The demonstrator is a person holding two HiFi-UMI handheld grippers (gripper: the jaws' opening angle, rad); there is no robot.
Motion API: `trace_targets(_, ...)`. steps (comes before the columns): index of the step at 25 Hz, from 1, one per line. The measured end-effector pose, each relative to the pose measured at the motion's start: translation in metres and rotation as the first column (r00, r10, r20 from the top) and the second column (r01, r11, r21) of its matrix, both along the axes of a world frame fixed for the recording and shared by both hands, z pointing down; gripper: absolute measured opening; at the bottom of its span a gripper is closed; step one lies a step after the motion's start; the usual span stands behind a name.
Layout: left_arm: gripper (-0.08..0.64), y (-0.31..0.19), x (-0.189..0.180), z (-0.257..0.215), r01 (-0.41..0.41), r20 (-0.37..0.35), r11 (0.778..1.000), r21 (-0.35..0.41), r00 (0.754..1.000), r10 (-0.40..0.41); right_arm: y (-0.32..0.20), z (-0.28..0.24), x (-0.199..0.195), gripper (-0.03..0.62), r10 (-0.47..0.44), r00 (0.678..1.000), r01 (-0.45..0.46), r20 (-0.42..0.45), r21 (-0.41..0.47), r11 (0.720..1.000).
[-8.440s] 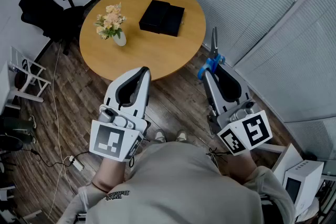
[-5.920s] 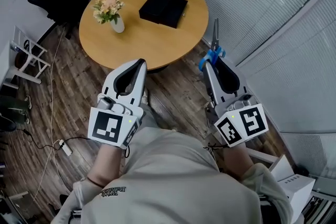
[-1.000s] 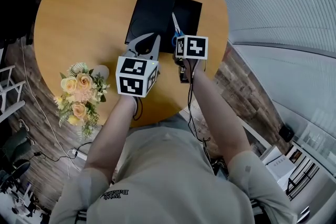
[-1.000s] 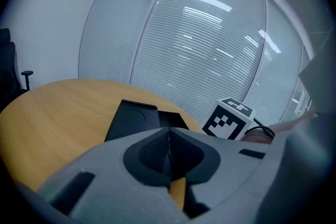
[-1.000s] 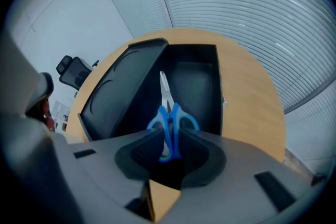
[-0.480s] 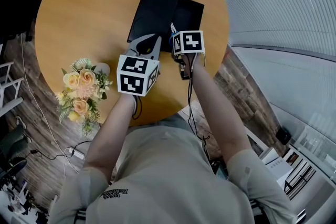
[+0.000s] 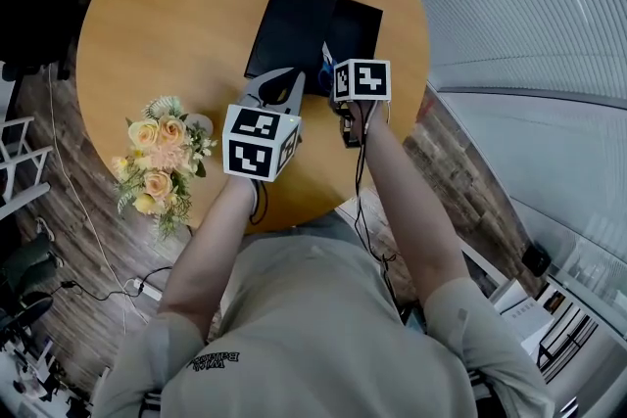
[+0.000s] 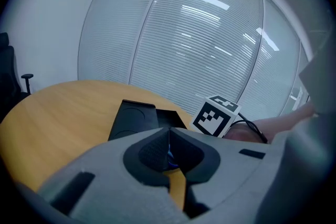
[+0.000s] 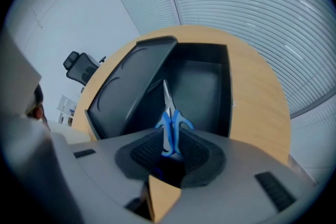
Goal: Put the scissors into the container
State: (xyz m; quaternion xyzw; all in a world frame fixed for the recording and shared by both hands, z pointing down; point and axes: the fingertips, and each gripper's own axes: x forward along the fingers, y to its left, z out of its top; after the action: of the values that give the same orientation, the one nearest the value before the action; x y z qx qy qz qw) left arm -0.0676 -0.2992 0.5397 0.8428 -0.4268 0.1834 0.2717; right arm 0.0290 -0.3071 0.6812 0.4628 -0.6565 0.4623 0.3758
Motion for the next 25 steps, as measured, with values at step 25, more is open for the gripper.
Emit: trace_targets(25,0.023,0.044,-0.028,-0.129,0.024,-0.005,0.972,0.233,1.000,-0.024,0.014,-0.253,-0.002,0.041,-0.146,0.989,0.083,0.035,0.687,0.722)
